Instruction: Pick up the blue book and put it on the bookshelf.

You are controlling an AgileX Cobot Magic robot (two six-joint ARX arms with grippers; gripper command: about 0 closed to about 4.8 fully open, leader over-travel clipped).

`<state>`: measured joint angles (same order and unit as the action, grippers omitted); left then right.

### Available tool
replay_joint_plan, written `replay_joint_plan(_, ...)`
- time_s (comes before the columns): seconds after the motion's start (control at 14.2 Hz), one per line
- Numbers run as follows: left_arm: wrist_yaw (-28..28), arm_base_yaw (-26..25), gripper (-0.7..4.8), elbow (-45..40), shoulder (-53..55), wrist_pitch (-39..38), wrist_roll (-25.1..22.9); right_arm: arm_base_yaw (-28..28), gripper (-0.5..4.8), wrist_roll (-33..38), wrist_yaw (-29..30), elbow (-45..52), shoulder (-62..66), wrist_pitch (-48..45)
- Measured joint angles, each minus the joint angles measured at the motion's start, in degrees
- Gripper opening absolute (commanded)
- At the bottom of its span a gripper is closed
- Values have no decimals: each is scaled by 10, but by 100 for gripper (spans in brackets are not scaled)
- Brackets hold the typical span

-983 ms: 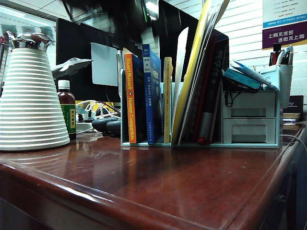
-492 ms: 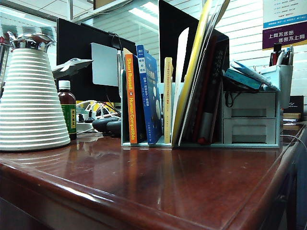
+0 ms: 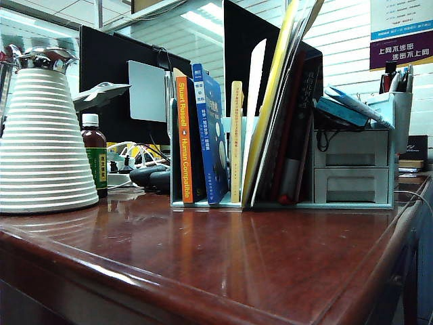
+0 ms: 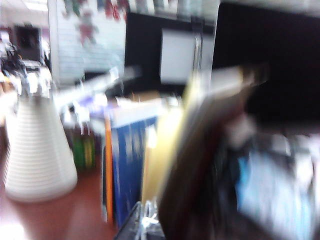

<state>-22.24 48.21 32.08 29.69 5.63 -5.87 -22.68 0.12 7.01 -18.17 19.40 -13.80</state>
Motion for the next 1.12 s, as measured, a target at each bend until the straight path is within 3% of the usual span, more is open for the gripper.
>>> replay_joint_plan(0.28,28,0,-7,-164,-237,-132,2,0,-1,10,-54,116,-146,41)
replay_joint_plan(0.35,46,0,-7,-202,-299,-154,3,0,0,31,-54,125,-182,99)
replay_joint_plan(0.56,141,2,-7,-253,-288,-183,16,0,-1,35,-53,125,-191,209)
replay_joint_plan(0.77,75,-1,-7,-261,-296,-175,16,0,-1,35,-55,125,-192,272)
replay_joint_plan(0.98,67,-89,-7,-273,-296,-157,21,0,-1,35,-55,125,-192,290)
replay_joint_plan(1.12,138,-217,-7,-283,-296,-122,28,0,-1,35,-55,125,-192,293)
